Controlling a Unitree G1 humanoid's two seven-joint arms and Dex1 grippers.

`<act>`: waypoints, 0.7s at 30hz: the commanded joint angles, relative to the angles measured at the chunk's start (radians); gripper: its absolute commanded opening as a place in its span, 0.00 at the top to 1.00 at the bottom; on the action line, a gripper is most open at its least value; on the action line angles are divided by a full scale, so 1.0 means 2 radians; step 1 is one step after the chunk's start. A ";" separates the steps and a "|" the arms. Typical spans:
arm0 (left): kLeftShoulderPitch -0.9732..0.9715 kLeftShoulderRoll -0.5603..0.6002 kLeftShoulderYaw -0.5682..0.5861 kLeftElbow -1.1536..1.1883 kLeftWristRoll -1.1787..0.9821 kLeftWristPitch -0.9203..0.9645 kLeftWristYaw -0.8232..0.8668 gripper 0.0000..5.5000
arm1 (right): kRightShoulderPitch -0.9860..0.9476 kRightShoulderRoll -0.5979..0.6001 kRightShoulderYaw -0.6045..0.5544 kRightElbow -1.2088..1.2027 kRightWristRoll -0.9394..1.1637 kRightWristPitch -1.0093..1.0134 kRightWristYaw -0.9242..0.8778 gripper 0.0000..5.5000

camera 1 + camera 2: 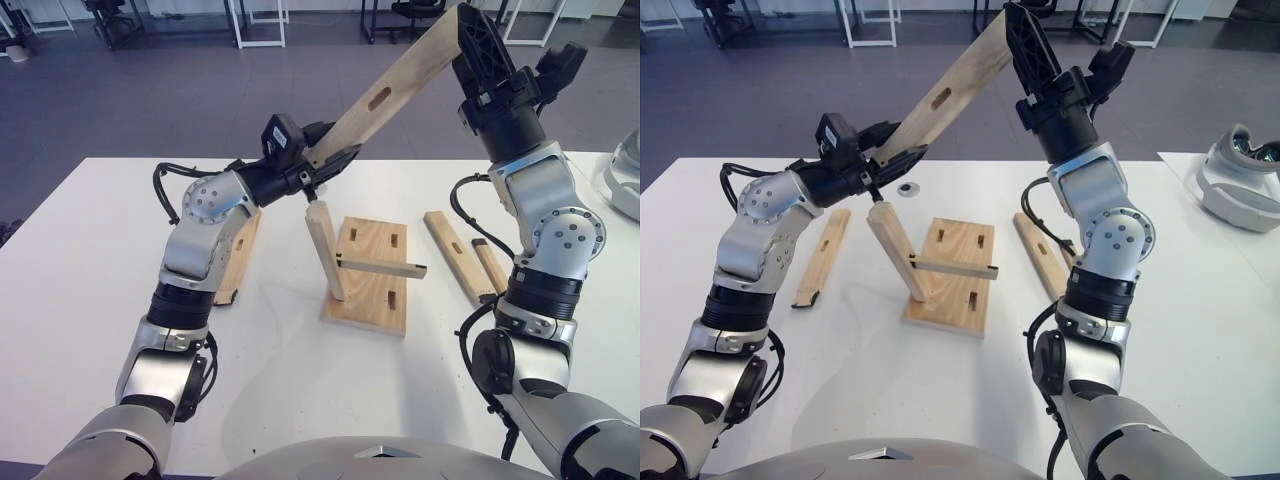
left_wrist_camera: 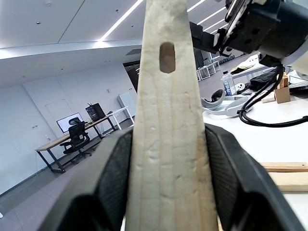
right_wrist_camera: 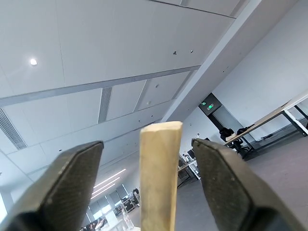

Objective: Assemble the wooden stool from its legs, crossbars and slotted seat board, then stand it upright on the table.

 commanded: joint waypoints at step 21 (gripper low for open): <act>-0.045 0.028 0.026 0.095 0.070 -0.051 0.005 0.38 | 0.141 -0.018 -0.045 -0.075 -0.084 -0.053 -0.087 0.82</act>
